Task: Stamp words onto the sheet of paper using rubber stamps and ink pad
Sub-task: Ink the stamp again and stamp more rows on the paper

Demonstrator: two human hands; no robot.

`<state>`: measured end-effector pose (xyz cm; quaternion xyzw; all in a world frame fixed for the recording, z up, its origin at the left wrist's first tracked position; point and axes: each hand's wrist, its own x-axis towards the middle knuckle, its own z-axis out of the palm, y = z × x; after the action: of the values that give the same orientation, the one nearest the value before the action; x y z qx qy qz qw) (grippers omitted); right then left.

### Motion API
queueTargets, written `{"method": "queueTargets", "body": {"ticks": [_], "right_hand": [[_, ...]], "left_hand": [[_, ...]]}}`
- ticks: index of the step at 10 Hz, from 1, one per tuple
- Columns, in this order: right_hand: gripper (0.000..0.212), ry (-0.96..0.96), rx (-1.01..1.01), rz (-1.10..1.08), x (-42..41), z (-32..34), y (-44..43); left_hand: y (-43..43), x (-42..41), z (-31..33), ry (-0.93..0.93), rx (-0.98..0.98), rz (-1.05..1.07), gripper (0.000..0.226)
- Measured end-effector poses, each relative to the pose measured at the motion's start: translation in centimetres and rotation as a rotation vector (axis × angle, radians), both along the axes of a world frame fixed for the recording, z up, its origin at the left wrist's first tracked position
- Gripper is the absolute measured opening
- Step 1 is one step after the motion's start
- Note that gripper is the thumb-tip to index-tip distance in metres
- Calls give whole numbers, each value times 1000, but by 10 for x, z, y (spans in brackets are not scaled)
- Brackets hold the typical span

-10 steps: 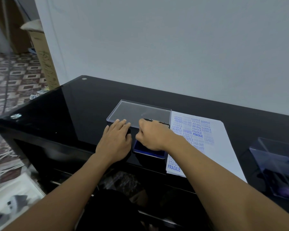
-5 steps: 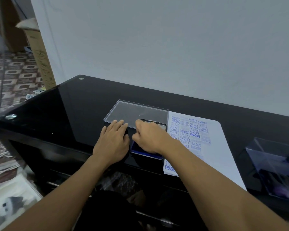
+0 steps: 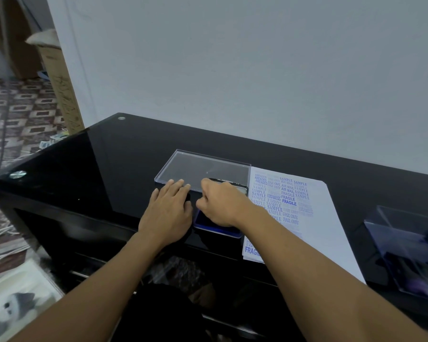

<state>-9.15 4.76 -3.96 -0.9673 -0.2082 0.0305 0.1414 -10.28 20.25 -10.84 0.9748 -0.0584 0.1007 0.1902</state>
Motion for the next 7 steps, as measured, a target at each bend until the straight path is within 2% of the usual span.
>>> {"method": "queueTargets", "body": {"ticks": [7], "right_hand": [[15, -15, 19, -22, -5, -4, -1]], "left_hand": [[0, -1, 1, -1, 10, -3, 52]]}}
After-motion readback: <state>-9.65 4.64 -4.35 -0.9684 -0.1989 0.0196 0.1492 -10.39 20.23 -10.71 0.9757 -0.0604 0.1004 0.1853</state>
